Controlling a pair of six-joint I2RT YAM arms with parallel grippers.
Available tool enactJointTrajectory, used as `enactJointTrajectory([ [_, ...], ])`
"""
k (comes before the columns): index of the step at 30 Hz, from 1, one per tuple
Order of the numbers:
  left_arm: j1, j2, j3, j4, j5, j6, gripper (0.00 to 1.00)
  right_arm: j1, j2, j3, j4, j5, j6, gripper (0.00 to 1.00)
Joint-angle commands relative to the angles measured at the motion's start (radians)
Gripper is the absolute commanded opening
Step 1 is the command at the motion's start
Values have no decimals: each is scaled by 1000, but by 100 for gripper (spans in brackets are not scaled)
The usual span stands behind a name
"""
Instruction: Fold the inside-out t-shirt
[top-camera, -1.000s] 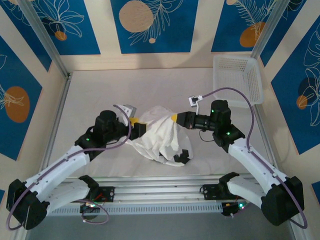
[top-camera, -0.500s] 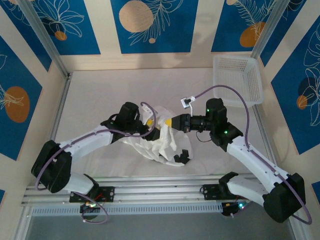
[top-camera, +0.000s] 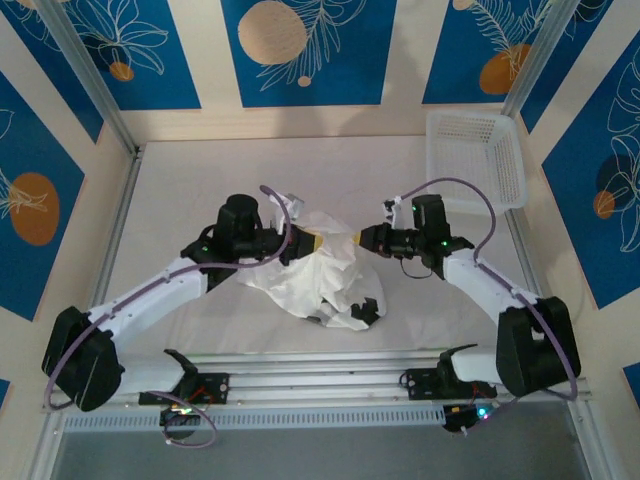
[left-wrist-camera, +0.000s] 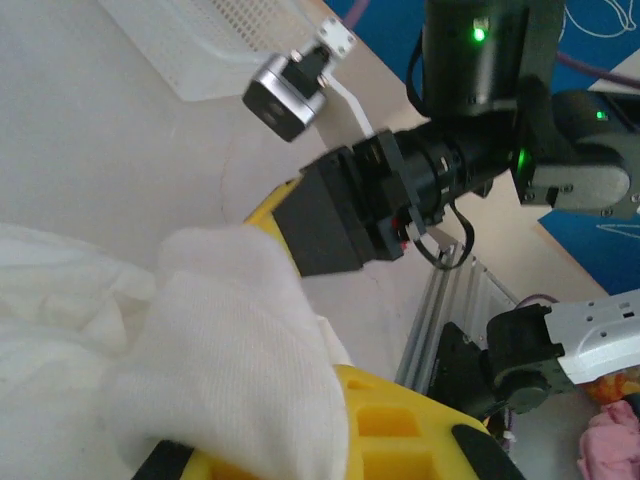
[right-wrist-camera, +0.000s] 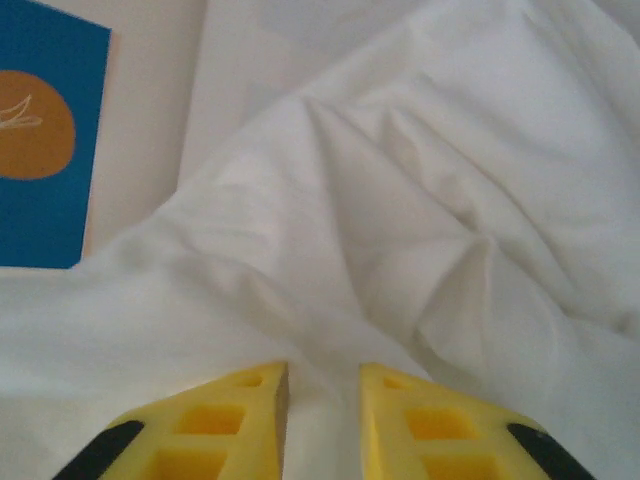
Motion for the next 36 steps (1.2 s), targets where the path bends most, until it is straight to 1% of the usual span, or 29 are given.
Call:
enactJointTrajectory([
  [1, 14, -7, -10, -36, 31, -52, 0, 11, -185, -47, 7, 104, 32, 37],
  [4, 15, 6, -28, -50, 24, -39, 0, 63, -392, -139, -8, 277, 134, 37],
  [5, 15, 10, -33, -49, 27, -35, 0, 92, -442, -165, -11, 304, 178, 36],
  [7, 15, 16, -47, -40, 36, -30, 0, 158, -477, -191, -11, 311, 258, 36],
  [8, 15, 18, -54, -30, 41, -33, 0, 193, -473, -192, -21, 324, 303, 38],
  [10, 15, 22, -60, -17, 45, -37, 0, 249, -446, -192, -29, 368, 400, 46],
  [12, 13, 28, -56, -10, 54, -36, 0, 277, -386, -189, 6, 369, 500, 57],
  [13, 13, 29, -54, -9, 59, -34, 0, 284, -350, -184, 31, 354, 530, 60],
  [15, 13, 30, -51, -8, 66, -27, 0, 296, -262, -163, 80, 325, 577, 63],
  [17, 13, 28, -53, -13, 63, -21, 0, 304, -185, -138, 110, 305, 592, 63],
  [18, 13, 24, -56, -16, 57, -19, 0, 309, -150, -124, 117, 295, 595, 62],
  [19, 13, 18, -61, -17, 49, -17, 0, 310, -127, -115, 135, 276, 596, 58],
  [20, 13, 11, -68, -21, 38, -17, 0, 312, -109, -108, 167, 247, 589, 50],
  [21, 13, 2, -76, -22, 24, -16, 0, 310, -108, -105, 198, 223, 577, 34],
  [22, 13, -4, -86, -29, 5, -14, 0, 309, -120, -104, 217, 212, 561, 16],
  [23, 13, -11, -99, -46, -38, -10, 0, 309, -152, -107, 231, 213, 538, 2],
  [24, 14, -12, -115, -77, -101, 6, 0, 311, -197, -114, 247, 222, 507, 0],
  [26, 21, 6, -149, -140, -244, 28, 0, 312, -292, -140, 292, 219, 429, 0],
  [27, 30, 20, -169, -150, -257, 38, 1, 312, -339, -163, 339, 200, 388, 0],
  [28, 34, 21, -186, -138, -230, 45, 4, 309, -370, -182, 375, 180, 362, 0],
  [29, 35, 7, -207, -106, -187, 43, 10, 301, -395, -195, 400, 144, 332, 0],
  [31, 34, -60, -250, -21, -113, 21, 29, 279, -408, -209, 421, 61, 290, 0],
  [32, 34, -112, -258, -6, -97, 28, 40, 268, -405, -217, 437, 15, 270, 0],
  [33, 35, -166, -257, -19, -92, 55, 49, 261, -399, -225, 456, -29, 249, 0],
  [34, 34, -212, -249, -48, -96, 88, 55, 256, -393, -227, 464, -62, 229, 0],
  [35, 34, -265, -234, -93, -114, 129, 61, 254, -387, -227, 459, -96, 203, 0],
  [36, 33, -310, -215, -157, -150, 173, 64, 251, -382, -224, 447, -122, 179, 0],
])
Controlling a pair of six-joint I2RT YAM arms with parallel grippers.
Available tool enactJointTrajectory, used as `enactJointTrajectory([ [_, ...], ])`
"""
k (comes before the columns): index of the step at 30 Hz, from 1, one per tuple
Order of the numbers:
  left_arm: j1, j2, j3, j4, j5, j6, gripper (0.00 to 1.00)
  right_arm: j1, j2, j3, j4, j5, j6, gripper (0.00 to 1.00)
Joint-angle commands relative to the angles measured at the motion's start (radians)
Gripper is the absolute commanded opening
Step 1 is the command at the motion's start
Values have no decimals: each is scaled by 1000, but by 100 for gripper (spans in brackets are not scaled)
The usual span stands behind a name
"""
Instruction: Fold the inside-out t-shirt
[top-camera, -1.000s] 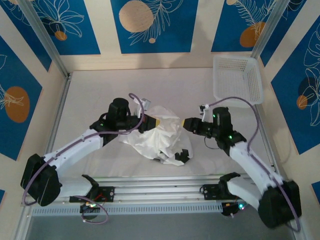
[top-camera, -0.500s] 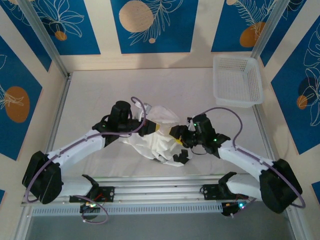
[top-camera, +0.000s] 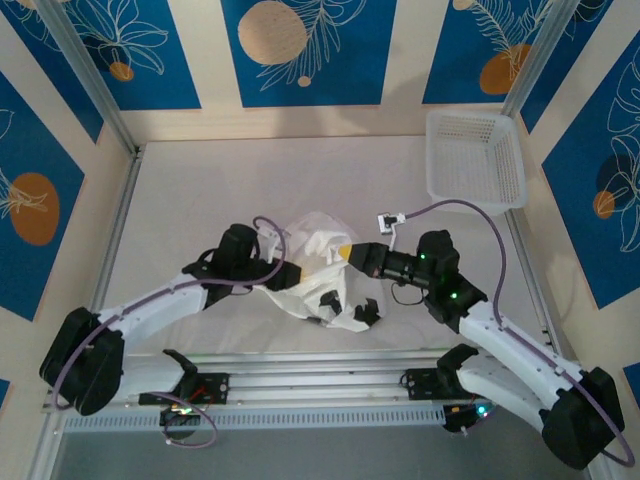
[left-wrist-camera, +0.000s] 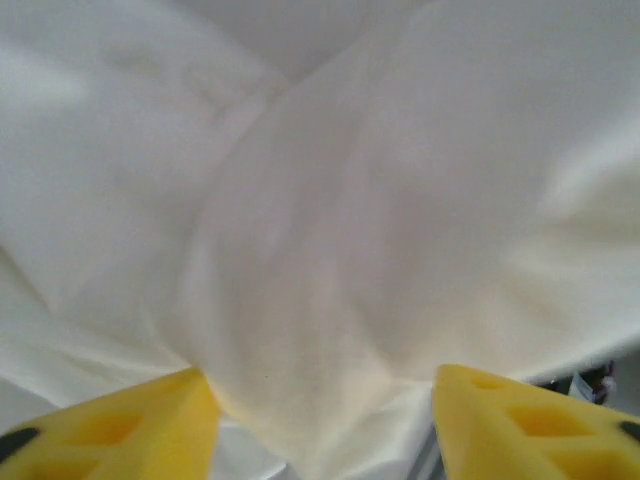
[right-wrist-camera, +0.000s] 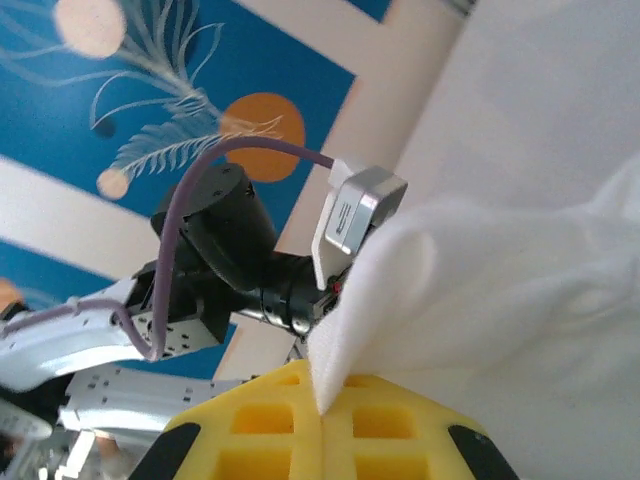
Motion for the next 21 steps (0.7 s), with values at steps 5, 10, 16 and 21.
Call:
enactJointTrajectory([
  [5, -10, -226, 139, -204, -32, 233, 48, -13, 31, 6, -25, -197, -168, 0],
  [10, -91, -157, 155, -49, 116, 149, 24, -17, 39, 19, -47, -176, -167, 0],
  [16, -114, 60, 194, 118, 106, -138, 36, -15, 45, 31, -63, -150, -163, 0],
  [21, -140, 150, 174, 197, 97, -292, 55, -15, 42, 21, -74, -119, -154, 0],
])
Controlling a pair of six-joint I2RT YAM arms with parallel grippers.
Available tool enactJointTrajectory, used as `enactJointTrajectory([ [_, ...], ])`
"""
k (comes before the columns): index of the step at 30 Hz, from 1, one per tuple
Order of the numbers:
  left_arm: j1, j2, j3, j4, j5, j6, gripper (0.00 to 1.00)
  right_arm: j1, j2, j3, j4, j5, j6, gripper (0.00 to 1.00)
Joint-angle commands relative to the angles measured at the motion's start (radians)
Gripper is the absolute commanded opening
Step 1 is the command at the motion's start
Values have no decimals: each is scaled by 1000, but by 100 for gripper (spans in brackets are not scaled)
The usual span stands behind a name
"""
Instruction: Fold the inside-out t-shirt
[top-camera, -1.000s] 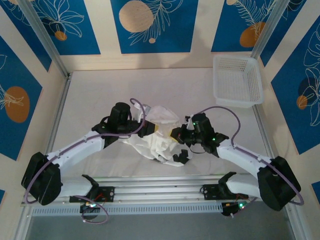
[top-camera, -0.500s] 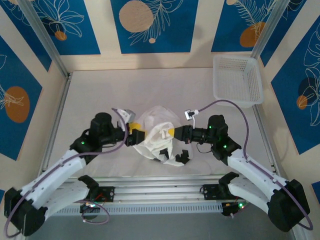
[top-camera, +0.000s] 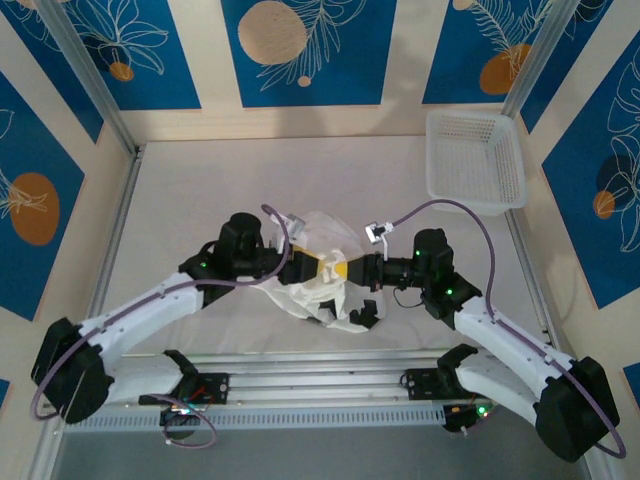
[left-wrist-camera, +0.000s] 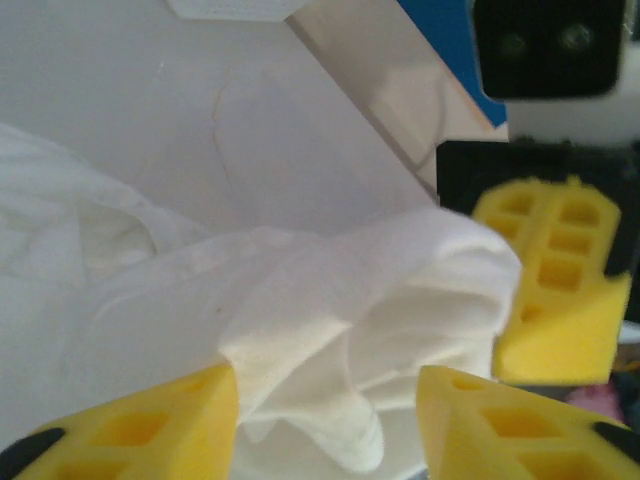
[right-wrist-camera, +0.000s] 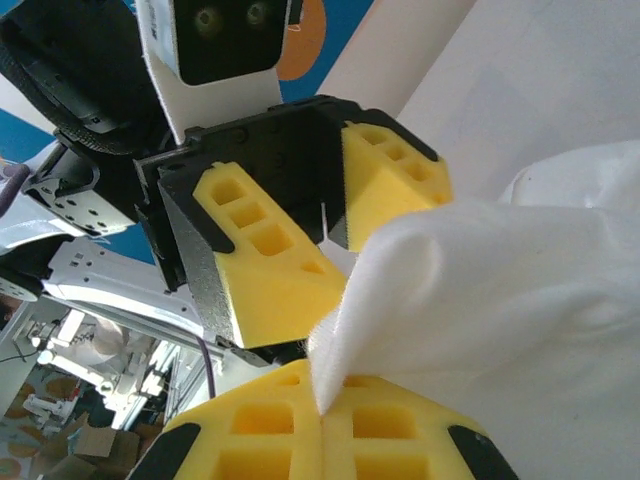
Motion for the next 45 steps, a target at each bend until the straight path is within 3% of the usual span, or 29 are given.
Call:
enactJointTrajectory([
  [1, -27, 26, 3, 91, 18, -138, 55, -5, -3, 19, -9, 19, -11, 0],
  [4, -50, 62, -4, 111, 43, -161, 50, -7, 0, 16, -6, 31, -6, 0],
  [8, -66, 67, -7, 37, -4, -128, 46, -14, -9, 15, -21, 55, -6, 0],
  [16, -56, -95, 11, -221, -201, 16, 59, -55, -28, 5, -36, 64, 8, 0],
  [18, -57, -139, 2, -213, -186, -60, 56, -65, -26, 6, -36, 60, 12, 0],
  [21, -89, -144, -17, -184, -168, -246, 43, -69, -22, 10, -38, 58, 12, 0],
  [24, -124, -122, -17, -184, -221, -369, 35, -70, -23, 12, -37, 65, 15, 0],
  [28, -138, -60, -6, -133, -250, -405, 35, -70, -20, 12, -31, 66, 20, 0],
  [34, -145, 58, 11, 28, -206, -372, 43, -70, -20, 13, -38, 60, 22, 0],
  [45, -147, 140, 29, 129, -168, -362, 66, -65, -18, 4, -34, 59, 28, 0],
])
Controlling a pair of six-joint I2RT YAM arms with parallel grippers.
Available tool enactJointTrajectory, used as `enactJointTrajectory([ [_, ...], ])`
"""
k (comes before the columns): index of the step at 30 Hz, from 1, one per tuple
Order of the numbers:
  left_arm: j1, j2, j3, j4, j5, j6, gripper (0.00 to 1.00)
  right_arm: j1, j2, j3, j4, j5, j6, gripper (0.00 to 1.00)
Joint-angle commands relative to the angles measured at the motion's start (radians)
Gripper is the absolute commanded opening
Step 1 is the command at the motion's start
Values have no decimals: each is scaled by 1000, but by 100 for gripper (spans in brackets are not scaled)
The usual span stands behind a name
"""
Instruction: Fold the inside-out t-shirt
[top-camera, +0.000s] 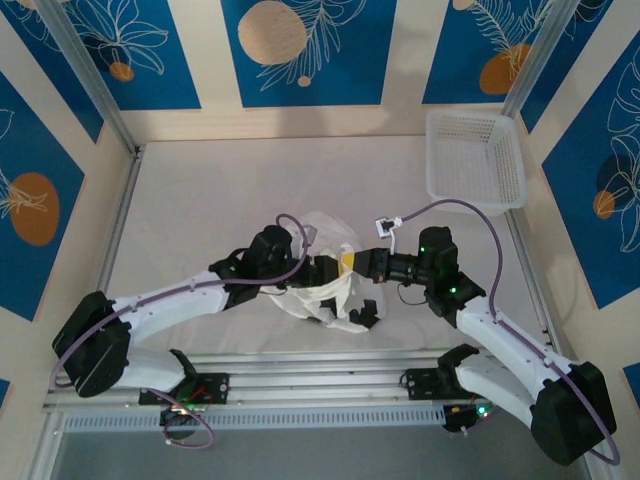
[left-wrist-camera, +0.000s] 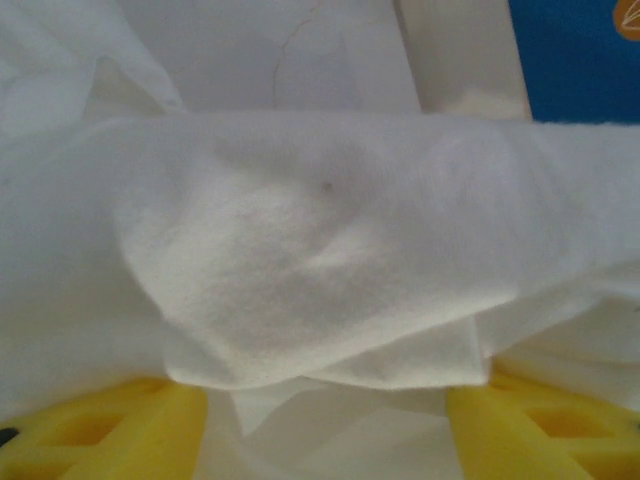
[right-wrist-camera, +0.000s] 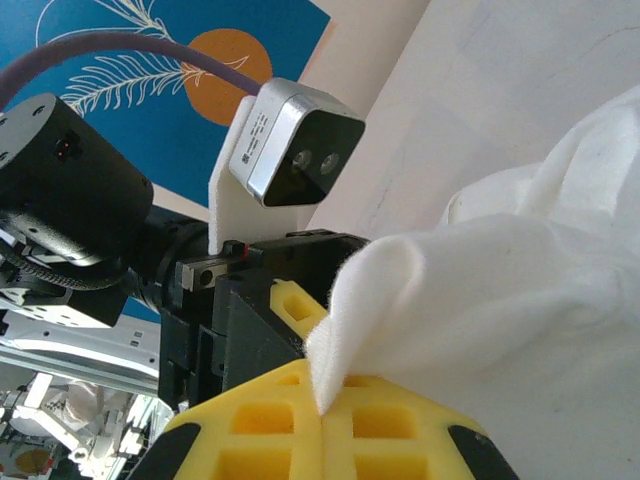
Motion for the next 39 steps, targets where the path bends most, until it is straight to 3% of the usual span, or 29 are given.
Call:
enactJointTrajectory([
  [1, -12, 11, 24, 77, 34, 5, 67, 0, -11, 6, 8, -2, 0, 0],
  [8, -12, -4, 8, 112, 63, 36, 83, 0, -10, 3, 6, -2, -1, 0],
  [13, -12, -30, 3, 83, 35, 90, 84, 0, -9, 4, 7, -1, 0, 0],
  [16, -12, -15, 12, 60, 12, 94, 69, 1, -6, 8, 7, -5, 0, 0],
  [22, -10, -1, 20, 55, -21, 90, 18, 2, -14, 12, -16, 4, -4, 0],
  [25, -4, -54, 13, 20, -39, 107, 0, -13, -33, 12, -94, 73, -15, 0],
  [29, 43, -168, 10, -28, 11, 96, 0, -104, -52, -25, -227, 180, -33, 0],
  [32, 115, -256, 11, -30, 91, 50, 0, -135, -35, -76, -271, 212, -140, 0],
  [35, 158, -270, 48, -34, 172, 11, 0, -144, -38, -105, -265, 163, -161, 2],
  [39, 159, -217, 67, 37, 245, -36, 0, -135, -130, -67, -295, 136, -151, 32],
])
